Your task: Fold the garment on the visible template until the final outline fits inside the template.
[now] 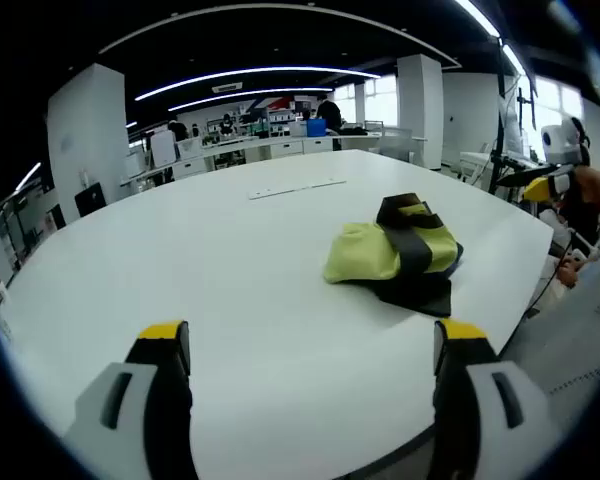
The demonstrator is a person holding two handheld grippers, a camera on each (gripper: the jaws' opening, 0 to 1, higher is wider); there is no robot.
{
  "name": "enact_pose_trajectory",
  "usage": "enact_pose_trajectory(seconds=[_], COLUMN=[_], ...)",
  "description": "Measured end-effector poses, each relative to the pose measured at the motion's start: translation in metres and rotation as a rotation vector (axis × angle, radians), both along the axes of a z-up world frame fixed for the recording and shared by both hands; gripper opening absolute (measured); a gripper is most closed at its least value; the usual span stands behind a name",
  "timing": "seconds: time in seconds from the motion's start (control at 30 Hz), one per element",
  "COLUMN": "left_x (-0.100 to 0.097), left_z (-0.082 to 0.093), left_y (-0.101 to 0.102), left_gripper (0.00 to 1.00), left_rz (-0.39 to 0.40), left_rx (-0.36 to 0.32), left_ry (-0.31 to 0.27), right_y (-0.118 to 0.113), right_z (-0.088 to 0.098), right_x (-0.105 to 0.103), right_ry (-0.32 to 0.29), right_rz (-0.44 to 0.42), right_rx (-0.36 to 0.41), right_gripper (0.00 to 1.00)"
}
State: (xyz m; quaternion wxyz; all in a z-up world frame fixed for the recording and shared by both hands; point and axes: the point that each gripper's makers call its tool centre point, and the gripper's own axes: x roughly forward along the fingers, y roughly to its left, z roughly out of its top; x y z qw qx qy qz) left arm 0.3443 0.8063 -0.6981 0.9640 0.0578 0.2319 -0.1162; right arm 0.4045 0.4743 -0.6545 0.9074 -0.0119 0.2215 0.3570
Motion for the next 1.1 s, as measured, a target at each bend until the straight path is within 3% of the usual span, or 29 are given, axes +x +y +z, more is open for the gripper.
enact_pose_trajectory(seconds=[0.23,0.83,0.9,0.93,0.97,1.1], left_x=[0.0,0.0,0.0,0.0,0.0,0.001], left_z=[0.001,0.004,0.004,0.006,0.009,0.01], left_y=[0.0,0.003,0.002,-0.003,-0.004,-0.004], left_gripper=[0.99,0.99,0.99,0.99,0.99,0.98], left_rz=[0.0,0.023,0.036,0.032,0.029,0.026], left_rx=[0.0,-0.007,-0.039,-0.106,-0.119,-0.084], left_ry=[-0.002,-0.009,0.0,-0.005,-0.013,-0.011], right_y=[0.003,-0.001,0.0,0.0,0.0,0.001], right_z=[0.018,0.016,0.017,0.017,0.017,0.016], right_x=[0.004,0.007,0.008,0.009,0.01,0.013], right_ry=[-0.002,-0.021,-0.03,-0.036,-0.04,-0.056], right_rz=[-0.01,0.012,0.019,0.022,0.024,0.032], right_rx=[0.098,0.05,0.048,0.047,0.046,0.044], right_gripper=[1.0,1.0,1.0,1.0,0.99,0.97])
